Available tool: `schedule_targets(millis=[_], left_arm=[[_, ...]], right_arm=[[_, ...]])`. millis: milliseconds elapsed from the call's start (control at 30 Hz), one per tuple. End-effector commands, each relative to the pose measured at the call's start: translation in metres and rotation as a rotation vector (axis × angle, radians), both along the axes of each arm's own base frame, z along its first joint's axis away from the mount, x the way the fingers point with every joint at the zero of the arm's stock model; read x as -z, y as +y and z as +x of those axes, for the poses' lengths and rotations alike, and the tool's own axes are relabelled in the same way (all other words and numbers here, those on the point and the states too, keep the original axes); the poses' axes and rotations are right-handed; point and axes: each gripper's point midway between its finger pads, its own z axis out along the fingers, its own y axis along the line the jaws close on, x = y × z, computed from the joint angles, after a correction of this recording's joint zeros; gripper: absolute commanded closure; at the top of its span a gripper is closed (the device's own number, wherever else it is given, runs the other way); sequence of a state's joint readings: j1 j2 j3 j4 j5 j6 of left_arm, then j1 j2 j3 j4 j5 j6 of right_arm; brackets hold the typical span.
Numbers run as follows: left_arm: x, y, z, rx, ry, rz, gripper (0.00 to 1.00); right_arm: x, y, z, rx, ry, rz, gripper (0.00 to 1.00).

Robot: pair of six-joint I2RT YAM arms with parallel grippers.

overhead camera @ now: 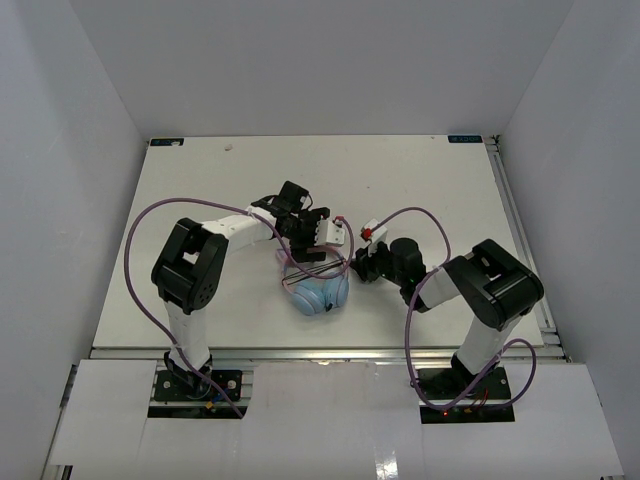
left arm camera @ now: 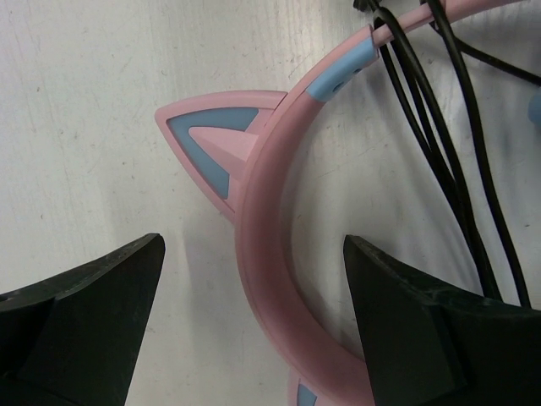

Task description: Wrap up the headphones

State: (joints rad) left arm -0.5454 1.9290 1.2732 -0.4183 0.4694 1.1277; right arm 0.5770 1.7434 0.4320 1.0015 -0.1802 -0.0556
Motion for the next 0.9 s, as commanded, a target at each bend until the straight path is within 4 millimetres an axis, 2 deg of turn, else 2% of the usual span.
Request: schedule_targets(millis=[0, 133, 333, 567, 733, 867], left_arm=[[-0.04, -0.008, -0.003, -0.02, -0.014, -0.095, 0.02], [-0.049, -0.005, -0.001, -0.053, -0.042, -0.118, 0.02], [-0.061, 0.001, 0.015, -0.167, -0.075, -0.113, 0.02], [-0.071, 0.007, 0.021, -0.227, -0.101, -0.122, 0.02], [-0.091, 0.004, 0.034, -0.301, -0.126, -0.182, 0.02], [-0.114, 0.006, 0.053, -0.428, -0.155, -0.249, 0.02]], right_arm=[[-0.024, -0.006, 0.014, 0.067, -0.044, 0.035, 0.58], [-0.03, -0.009, 0.011, 0.086, -0.038, 0.053, 0.57], [-0.036, -0.014, 0.011, 0.105, -0.03, 0.041, 0.56], [-0.036, -0.014, 0.012, 0.109, -0.016, 0.033, 0.55], [-0.038, -0.017, 0.012, 0.138, 0.008, 0.04, 0.55], [-0.052, -0.022, 0.018, 0.187, 0.013, 0.04, 0.55]])
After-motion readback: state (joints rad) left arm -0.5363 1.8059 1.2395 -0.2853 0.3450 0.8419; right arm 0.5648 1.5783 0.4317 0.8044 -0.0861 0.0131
